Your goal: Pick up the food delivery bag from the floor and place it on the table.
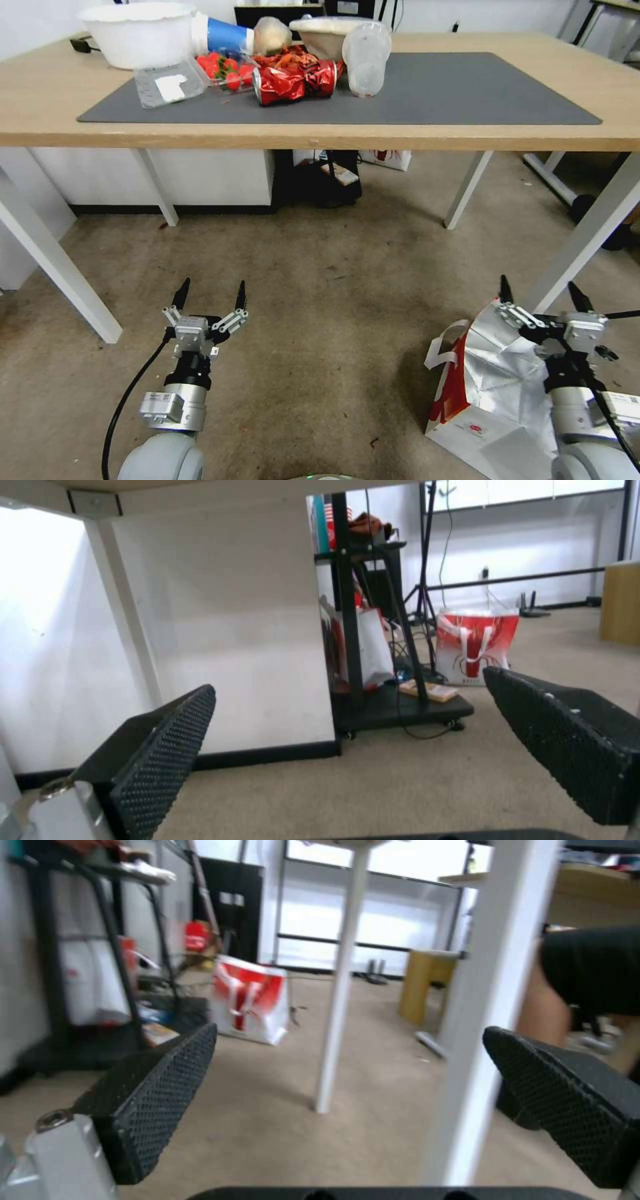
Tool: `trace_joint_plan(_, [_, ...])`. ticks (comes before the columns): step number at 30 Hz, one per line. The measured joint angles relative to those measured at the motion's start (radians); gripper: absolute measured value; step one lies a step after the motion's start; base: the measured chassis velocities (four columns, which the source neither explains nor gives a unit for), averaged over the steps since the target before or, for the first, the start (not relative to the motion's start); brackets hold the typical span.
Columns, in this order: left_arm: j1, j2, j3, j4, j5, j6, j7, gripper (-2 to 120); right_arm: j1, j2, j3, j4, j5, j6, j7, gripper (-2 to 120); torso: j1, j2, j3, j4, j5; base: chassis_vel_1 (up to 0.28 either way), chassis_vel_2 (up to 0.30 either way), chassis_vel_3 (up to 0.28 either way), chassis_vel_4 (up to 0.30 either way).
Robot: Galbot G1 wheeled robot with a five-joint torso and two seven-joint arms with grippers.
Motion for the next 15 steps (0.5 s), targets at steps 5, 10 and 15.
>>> trace_joint_plan(5, [-0.001,-0.007,0.000,0.023,-0.002,-0.002,-0.005,100,0.012,-0.001,0.060,-0.064,0.000,0.022,-0.006,100,0.000,0.000,0.000,0.0002,-0.0001,0.000,0.000,0.000,0.000])
trace_joint_plan(10, [-0.003,-0.013,0.001,0.039,-0.003,-0.008,-0.007,100,0.018,-0.004,0.087,-0.108,-0.004,0.035,-0.013,100,0.000,0.001,0.000,0.0002,-0.0001,0.000,0.000,0.000,0.000])
trace_joint_plan(15, [-0.010,-0.017,-0.004,0.045,-0.008,-0.010,-0.010,100,0.029,-0.007,0.109,-0.176,-0.034,0.067,-0.025,100,0.000,0.001,0.000,0.0001,0.0000,0.000,0.000,0.000,0.000])
